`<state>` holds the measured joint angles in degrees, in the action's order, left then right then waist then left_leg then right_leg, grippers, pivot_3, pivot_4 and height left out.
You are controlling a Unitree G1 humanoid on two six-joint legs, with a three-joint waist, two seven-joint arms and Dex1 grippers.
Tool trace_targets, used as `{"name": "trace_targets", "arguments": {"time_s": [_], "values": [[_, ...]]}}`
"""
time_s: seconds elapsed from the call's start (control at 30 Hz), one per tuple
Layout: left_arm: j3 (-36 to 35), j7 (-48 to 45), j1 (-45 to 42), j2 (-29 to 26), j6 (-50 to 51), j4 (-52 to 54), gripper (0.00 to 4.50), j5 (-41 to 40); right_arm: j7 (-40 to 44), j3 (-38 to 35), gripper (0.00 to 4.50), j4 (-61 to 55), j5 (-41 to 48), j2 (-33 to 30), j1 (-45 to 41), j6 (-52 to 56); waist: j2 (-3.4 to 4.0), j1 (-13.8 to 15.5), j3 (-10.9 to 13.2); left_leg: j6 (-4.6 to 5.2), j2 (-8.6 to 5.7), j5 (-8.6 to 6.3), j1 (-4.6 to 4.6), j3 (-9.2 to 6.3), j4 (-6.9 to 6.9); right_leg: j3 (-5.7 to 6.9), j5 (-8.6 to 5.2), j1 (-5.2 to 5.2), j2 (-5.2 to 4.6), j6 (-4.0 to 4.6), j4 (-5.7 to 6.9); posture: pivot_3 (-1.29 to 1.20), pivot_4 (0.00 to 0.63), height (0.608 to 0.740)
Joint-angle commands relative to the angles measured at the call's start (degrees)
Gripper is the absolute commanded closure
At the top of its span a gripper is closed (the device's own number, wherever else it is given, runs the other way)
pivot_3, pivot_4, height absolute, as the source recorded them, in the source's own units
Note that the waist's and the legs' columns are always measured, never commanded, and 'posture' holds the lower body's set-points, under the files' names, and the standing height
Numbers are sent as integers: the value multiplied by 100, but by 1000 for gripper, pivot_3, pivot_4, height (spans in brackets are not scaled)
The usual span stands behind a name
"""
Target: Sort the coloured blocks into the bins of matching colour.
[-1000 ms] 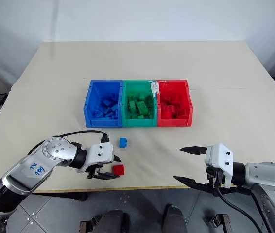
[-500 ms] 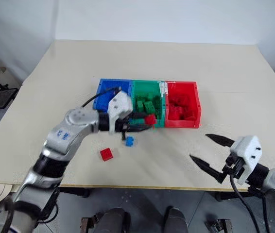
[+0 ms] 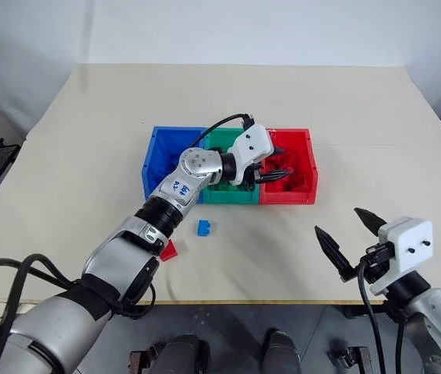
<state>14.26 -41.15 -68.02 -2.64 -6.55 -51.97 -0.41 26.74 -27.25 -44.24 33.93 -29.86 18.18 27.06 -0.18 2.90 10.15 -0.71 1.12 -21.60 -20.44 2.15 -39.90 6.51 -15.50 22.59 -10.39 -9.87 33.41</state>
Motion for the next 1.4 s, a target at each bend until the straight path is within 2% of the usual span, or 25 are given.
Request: {"name": "trace_targets", "arguments": {"time_s": [0.03,0.07,0.1,0.23,0.37,0.47,0.57,0.63,0.8,0.9,1.03,1.13,1.27,1.4], "values": [[-285,-253,-33,-65,-276,362,531,-204,73,99,0,41,-66,-50,-179,-221,0,2,0,0,0,0,0,0,-1,0,0,0,0,0,0,0,150,740],[-385,-408,99,-144,-306,555,166,-323,156,181,0,138,-93,-116,-283,-236,0,-2,0,0,0,0,0,0,-2,0,0,-1,0,0,0,0,150,740],[-487,-627,279,-258,-350,805,20,-465,296,283,0,247,-128,-205,-414,-288,1,-9,-1,0,0,0,0,0,-3,0,0,-1,0,0,1,0,150,740],[-798,-1451,1120,-888,56,1971,20,-1031,936,760,0,626,-256,-537,-931,-590,6,-110,-1,0,1,0,9,-1,-1,-1,0,0,-2,0,13,0,150,740],[-1278,-2629,2658,-2304,506,3610,20,-1794,1890,1471,0,1160,-388,-955,-1684,-914,14,-331,-2,0,7,0,22,0,8,-1,0,3,0,0,23,0,150,740],[-1767,-2706,3667,-3261,762,4299,20,-1901,2539,1915,0,1644,-518,-1191,-2161,-1171,11,-334,0,-1,11,0,26,-8,17,9,0,6,1,0,34,0,150,740],[-2503,-2492,4677,-3912,1022,4891,20,-2054,3113,2299,0,2079,-609,-1293,-2621,-1382,9,-303,2,-3,12,-2,19,-8,6,12,1,5,-3,-1,30,0,150,740],[-2836,-2415,5219,-4148,1185,5225,20,-2187,3367,2447,0,2290,-602,-1289,-2845,-1457,7,-239,3,-4,12,-6,15,-12,0,13,1,0,-5,-2,26,0,150,740],[-3392,-2185,6377,-4329,1574,5971,20,-2406,3751,2782,0,2618,-647,-1166,-3196,-1584,7,-146,3,-4,11,-10,16,-12,-12,14,1,-7,-6,-2,25,0,150,740],[-3215,-1787,6603,-4211,1698,6451,20,-2228,3831,2854,0,2828,-743,-1154,-3236,-1651,7,-147,3,-5,11,-11,16,-11,-11,15,1,-6,-5,-2,27,0,150,740],[-2633,-1434,6326,-4094,1933,6985,20,-2065,3776,2709,0,2952,-843,-1246,-3147,-1696,7,-134,3,-6,10,-11,16,-10,-13,14,1,-7,-6,-2,26,0,150,740],[-1795,-1263,5806,-3994,2268,7195,20,-1726,3679,2431,0,2858,-838,-1389,-2803,-1623,8,-126,3,-6,10,-11,17,-10,-10,15,2,-5,-5,-2,30,0,150,740],[-729,-1079,4920,-3745,2289,6473,20,-846,3529,2123,0,2510,-786,-1524,-2223,-1506,8,-136,2,-6,7,-11,17,-5,-11,15,2,-6,-6,-3,27,0,150,740],[-219,-1372,4361,-3482,1941,5733,20,-634,3260,1908,0,2155,-763,-1505,-1846,-1354,9,-183,2,-7,9,-11,23,2,-4,12,2,-1,-4,-3,31,0,150,740]]}}
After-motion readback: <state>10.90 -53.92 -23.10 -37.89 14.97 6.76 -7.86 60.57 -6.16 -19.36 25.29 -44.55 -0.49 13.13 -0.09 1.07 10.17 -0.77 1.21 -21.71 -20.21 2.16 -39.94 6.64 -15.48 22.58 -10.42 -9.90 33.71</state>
